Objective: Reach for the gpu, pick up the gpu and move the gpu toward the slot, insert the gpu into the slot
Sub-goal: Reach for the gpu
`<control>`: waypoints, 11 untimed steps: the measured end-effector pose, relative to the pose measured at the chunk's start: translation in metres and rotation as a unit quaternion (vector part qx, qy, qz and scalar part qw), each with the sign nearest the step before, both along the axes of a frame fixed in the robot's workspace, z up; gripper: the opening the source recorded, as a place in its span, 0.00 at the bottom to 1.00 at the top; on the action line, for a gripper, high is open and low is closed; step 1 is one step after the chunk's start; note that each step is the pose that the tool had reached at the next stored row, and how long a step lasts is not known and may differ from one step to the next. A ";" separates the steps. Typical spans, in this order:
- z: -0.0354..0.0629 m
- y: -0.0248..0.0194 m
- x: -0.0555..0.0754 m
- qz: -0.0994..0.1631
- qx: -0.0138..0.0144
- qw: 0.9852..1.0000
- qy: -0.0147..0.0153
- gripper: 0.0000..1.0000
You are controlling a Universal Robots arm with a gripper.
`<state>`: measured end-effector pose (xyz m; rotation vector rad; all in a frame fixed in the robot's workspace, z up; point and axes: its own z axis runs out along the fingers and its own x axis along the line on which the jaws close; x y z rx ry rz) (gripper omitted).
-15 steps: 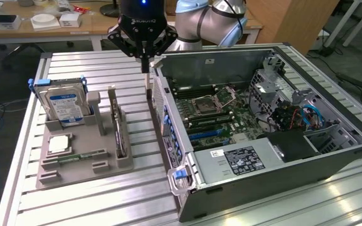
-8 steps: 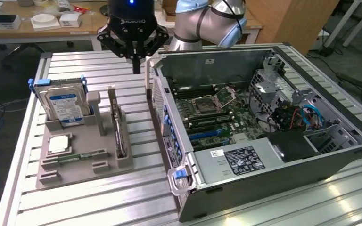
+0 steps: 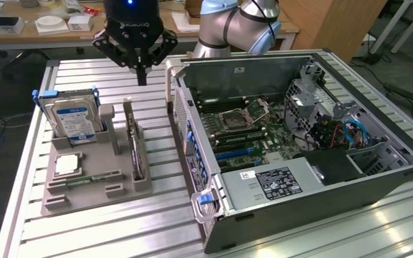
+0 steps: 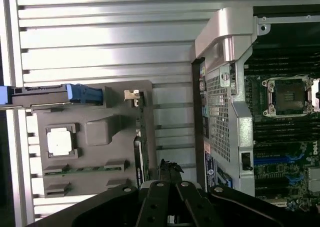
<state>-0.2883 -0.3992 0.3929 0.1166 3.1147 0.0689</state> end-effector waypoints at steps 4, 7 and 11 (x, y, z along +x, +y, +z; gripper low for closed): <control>-0.0001 0.0000 -0.011 0.000 0.000 1.000 0.000 0.10; -0.0003 0.0000 -0.020 0.000 0.000 1.000 0.000 0.10; -0.0005 -0.0001 -0.030 0.000 0.000 1.000 0.000 0.10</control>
